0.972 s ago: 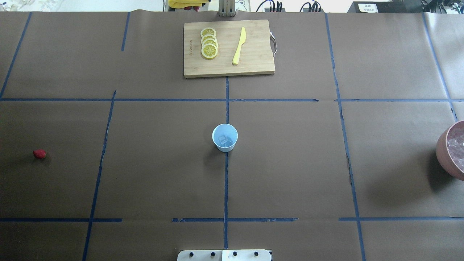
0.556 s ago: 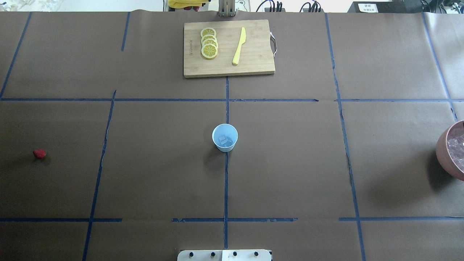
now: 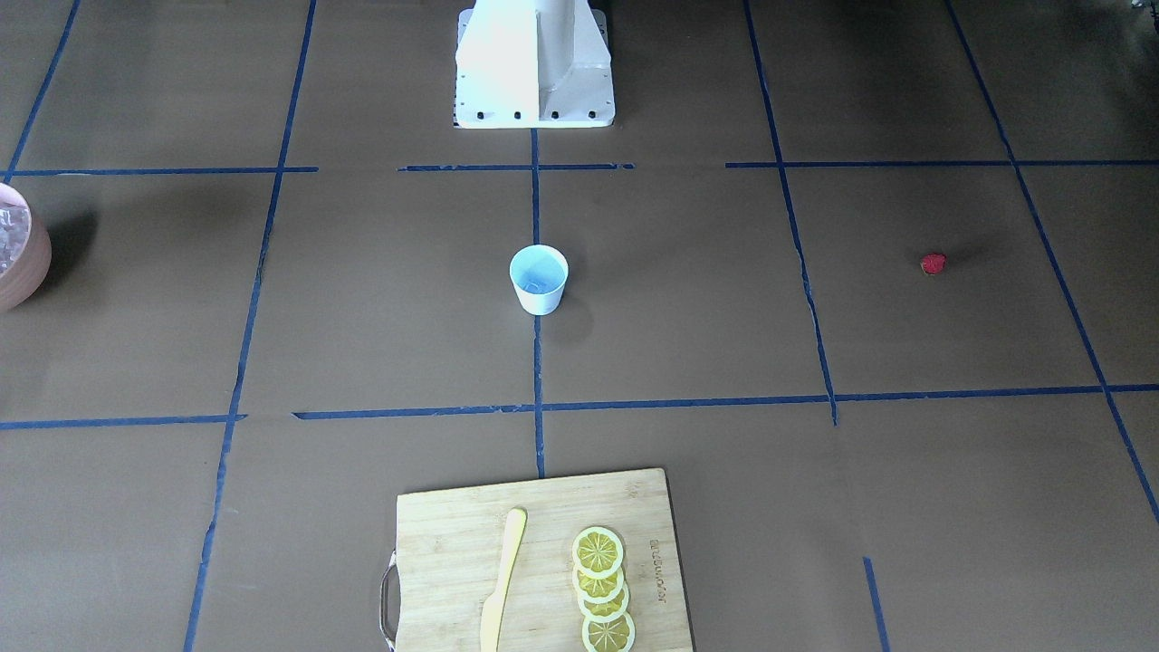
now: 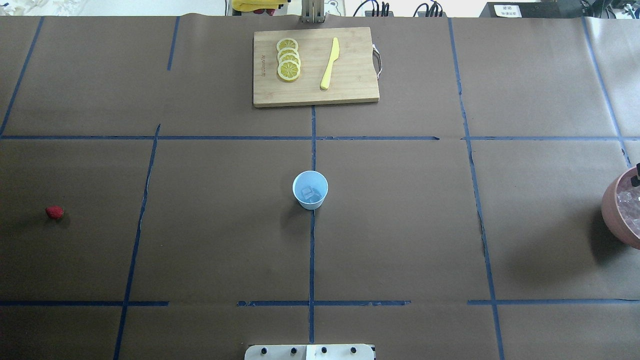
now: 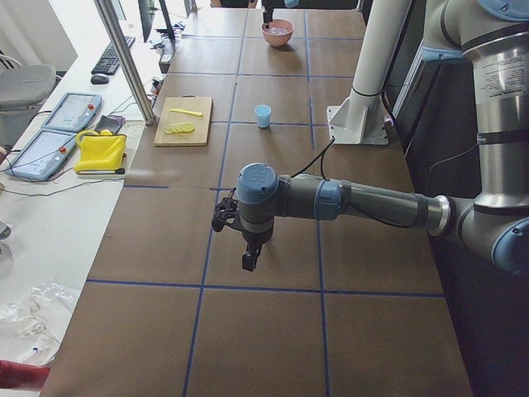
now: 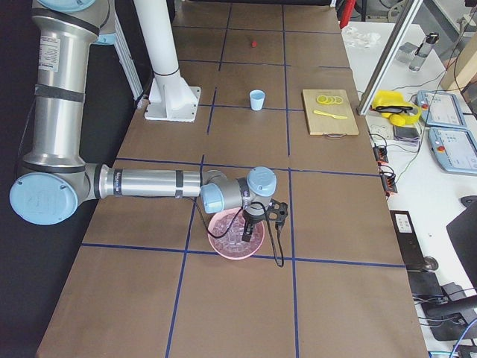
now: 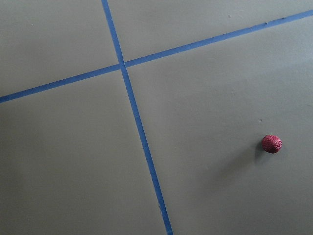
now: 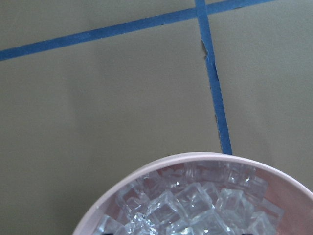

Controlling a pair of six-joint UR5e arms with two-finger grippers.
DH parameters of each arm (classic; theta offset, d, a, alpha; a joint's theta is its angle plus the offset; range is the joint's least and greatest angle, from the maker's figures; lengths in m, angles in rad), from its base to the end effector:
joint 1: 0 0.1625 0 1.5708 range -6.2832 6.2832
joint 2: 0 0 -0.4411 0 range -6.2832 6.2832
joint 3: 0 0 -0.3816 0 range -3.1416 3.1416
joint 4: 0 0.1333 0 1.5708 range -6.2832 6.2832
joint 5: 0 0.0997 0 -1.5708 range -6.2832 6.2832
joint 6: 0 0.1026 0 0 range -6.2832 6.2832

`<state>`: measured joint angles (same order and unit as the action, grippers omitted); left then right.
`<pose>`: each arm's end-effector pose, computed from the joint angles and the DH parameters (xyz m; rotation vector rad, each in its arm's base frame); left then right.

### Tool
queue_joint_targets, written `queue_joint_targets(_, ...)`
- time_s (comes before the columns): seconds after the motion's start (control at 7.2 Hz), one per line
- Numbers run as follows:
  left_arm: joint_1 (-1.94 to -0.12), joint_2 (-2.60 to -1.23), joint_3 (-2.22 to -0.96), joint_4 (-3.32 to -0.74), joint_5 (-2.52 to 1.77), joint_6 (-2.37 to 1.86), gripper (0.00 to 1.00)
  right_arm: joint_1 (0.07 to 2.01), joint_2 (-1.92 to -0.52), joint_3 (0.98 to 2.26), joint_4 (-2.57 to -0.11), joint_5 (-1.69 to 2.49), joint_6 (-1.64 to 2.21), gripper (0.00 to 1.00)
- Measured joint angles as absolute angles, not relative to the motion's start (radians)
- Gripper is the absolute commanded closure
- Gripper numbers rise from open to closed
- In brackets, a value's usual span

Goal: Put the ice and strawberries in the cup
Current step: 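Grasp a third ice cube from the bowl with the right gripper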

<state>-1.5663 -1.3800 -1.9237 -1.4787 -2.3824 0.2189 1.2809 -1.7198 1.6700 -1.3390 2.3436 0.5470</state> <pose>-0.0571 -0.3976 0.5975 0.1529 0.8015 0.2393 -0.0630 -0.4268 0.6719 -0.1554 -0.7752 0.1733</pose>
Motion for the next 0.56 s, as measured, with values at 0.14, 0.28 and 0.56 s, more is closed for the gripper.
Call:
queue_joint_targets(0.14, -1.566, -1.380, -1.924, -1.479, -2.382, 0.218, 0.00, 1.273, -1.722, 1.664, -1.339, 2.343, 0.544, 0.16)
queue_joint_targets(0.28, -1.566, -1.381, -1.924, -1.479, -2.382, 0.217, 0.00, 1.270, -1.725, 1.658, -1.338, 2.343, 0.541, 0.24)
queue_joint_targets(0.56, -1.566, -1.381, -1.924, -1.479, -2.382, 0.217, 0.00, 1.269, -1.729, 1.654, -1.338, 2.343, 0.539, 0.45)
